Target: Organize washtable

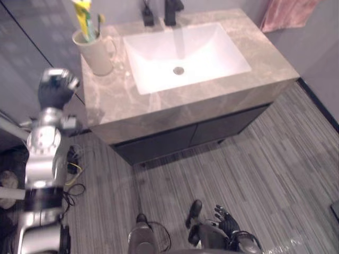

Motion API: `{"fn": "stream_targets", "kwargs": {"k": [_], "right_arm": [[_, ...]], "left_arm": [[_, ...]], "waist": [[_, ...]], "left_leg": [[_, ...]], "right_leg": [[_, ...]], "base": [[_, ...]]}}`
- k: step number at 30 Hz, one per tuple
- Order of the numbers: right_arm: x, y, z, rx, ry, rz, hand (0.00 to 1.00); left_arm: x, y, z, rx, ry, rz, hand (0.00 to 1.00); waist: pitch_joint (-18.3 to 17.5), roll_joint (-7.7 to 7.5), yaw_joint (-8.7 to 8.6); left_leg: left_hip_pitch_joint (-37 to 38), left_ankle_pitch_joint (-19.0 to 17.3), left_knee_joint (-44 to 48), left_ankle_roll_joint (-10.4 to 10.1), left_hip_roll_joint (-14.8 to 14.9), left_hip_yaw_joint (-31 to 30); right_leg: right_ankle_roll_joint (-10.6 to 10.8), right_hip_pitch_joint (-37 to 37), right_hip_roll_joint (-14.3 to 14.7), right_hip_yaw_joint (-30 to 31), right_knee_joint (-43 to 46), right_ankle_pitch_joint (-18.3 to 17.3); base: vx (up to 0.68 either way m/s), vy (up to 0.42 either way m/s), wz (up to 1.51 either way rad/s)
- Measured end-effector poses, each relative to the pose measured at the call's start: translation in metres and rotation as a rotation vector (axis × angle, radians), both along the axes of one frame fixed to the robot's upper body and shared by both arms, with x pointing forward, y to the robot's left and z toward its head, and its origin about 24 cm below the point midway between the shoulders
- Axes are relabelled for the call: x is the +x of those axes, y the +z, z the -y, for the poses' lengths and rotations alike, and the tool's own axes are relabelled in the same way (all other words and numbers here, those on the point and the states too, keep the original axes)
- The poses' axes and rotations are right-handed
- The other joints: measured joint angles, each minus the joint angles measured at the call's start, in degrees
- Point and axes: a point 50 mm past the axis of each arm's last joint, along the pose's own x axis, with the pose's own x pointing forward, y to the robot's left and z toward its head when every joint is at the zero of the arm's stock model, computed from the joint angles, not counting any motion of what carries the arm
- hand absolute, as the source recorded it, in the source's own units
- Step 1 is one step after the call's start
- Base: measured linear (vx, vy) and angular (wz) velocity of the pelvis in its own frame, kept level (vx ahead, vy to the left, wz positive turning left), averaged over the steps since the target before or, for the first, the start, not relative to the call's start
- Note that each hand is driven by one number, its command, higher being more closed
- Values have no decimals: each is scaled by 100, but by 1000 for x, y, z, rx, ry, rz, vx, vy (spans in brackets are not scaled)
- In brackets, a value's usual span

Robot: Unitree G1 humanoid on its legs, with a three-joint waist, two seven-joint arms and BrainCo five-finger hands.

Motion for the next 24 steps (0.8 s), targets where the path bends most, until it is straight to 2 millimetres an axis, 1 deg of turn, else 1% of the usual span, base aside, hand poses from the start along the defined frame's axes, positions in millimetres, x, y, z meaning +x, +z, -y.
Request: {"fn": "stream_targets", "kwargs": {"k": [2,3,4,5,6,7,8,9,11,12,13,14,15,16,17,18,19,20,21,22,23,24], "right_arm": [[-7,-6,9,-14,-39,-43,0],[-10,-8,11,-19,-49,-57,0],[-16,-11,16,-24,-74,-86,0],[-19,-13,20,-30,-88,-104,0],[-23,-15,23,-38,-95,-125,0],[-24,-16,23,-41,-96,-133,0],[-27,-17,24,-48,-92,-145,0],[-30,-19,26,-54,-88,-162,0],[-34,-19,30,-59,-111,-171,0],[-35,-19,32,-62,-122,-171,0],[-34,-18,36,-68,-135,-167,0],[-33,-17,38,-71,-140,-163,0],[-29,-16,40,-74,-152,-150,0],[-29,-15,42,-78,-166,-147,0],[-30,-15,44,-80,-177,-148,0],[-29,-14,47,-80,-203,-146,0],[-29,-14,48,-81,-211,-147,0],[-29,-14,51,-82,-238,-146,0],[-29,-14,52,-83,-254,-145,0],[-31,-14,53,-83,-276,-150,0],[-33,-15,53,-74,-309,-157,0],[-33,-16,51,-64,-318,-158,0]], "left_arm": [[-36,-49,-9,-94,116,-105,100],[-43,-61,-9,-118,137,-136,100],[-55,-82,-5,-157,164,-197,100],[-65,-95,0,-187,181,-233,100],[-82,-116,6,-228,218,-296,100],[-90,-126,9,-256,238,-327,100],[-107,-145,16,-311,272,-387,100],[-120,-160,25,-358,294,-438,100],[-137,-181,34,-424,316,-520,100],[-148,-194,37,-454,328,-574,100],[-159,-210,42,-498,347,-641,100],[-165,-220,44,-525,357,-678,100],[-181,-239,50,-585,380,-763,0],[-192,-256,57,-639,390,-838,0],[-197,-264,61,-662,386,-875,0],[-206,-278,67,-699,390,-946,0],[-210,-284,70,-715,392,-978,0],[-220,-296,77,-749,399,-1052,0],[-228,-303,82,-767,398,-1104,0],[-240,-312,89,-785,395,-1178,0],[-252,-319,95,-810,409,-1239,0],[-256,-322,97,-818,413,-1262,0]], "waist": [[-153,124,41],[-197,150,69],[-238,191,149],[-252,216,171],[-274,229,191],[-288,229,203],[-297,222,257],[-306,211,298],[-305,210,311],[-315,218,300],[-326,214,314],[-327,209,315],[-335,217,305],[-409,99,266],[-415,94,270],[-422,80,271],[-415,68,269],[-410,64,279],[-425,124,277],[-415,200,267],[-435,167,194],[-453,145,120]], "left_leg": [[327,21,-221,-31,-29,-36],[387,28,-275,-38,-48,-68],[490,30,-316,-39,-57,-110],[542,30,-327,-39,-59,-159],[631,29,-343,-36,-62,-193],[676,27,-351,-36,-62,-196],[757,26,-379,-33,-67,-219],[779,27,-381,-32,-69,-288],[825,26,-378,6,-67,-399],[831,9,-373,68,-66,-452],[847,-62,-330,278,-57,-416],[842,-126,-275,522,-48,-339],[843,-266,-218,1173,-2,23],[867,-360,-235,1491,66,415],[887,-366,-272,1497,106,570],[893,-364,-277,1491,208,880],[883,-362,-236,1492,250,1003],[824,-343,-108,1465,330,1131],[812,-258,-19,1433,376,1121],[829,161,-45,1371,361,1085],[907,353,-255,1012,224,1044],[955,403,-440,924,132,1026]], "right_leg": [[47,279,35,-28,-77,-63],[52,345,43,-38,-113,-68],[64,493,59,-86,-191,-76],[72,595,76,-130,-233,-81],[93,731,113,-164,-288,-97],[99,786,118,-168,-304,-101],[131,897,126,-198,-350,-123],[160,961,123,-263,-347,-153],[194,1108,104,-431,-336,-228],[195,1169,65,-518,-310,-290],[192,1214,12,-609,-230,-363],[224,1228,-21,-635,-179,-401],[239,1232,-97,-730,-91,-448],[241,1269,-193,-865,-94,-480],[243,1290,-249,-934,-119,-482],[247,1311,-302,-1068,-166,-485],[257,1309,-326,-1126,-165,-499],[290,1324,-365,-1247,-136,-528],[315,1366,-382,-1348,-107,-555],[376,1477,-416,-1450,-75,-592],[474,1554,-491,-1568,-89,-592],[512,1594,-520,-1610,-119,-587]], "base": [[117,4,11],[112,-7,17],[104,-18,21],[107,-45,28],[80,-45,20],[75,-38,15],[72,-19,18],[63,-18,29],[34,-18,42],[24,20,44],[11,34,36],[3,39,35],[9,-23,54],[19,-31,61],[33,-6,67],[24,36,46],[32,58,53],[49,57,47],[69,97,57],[56,131,61],[36,115,61],[59,123,72]]}}
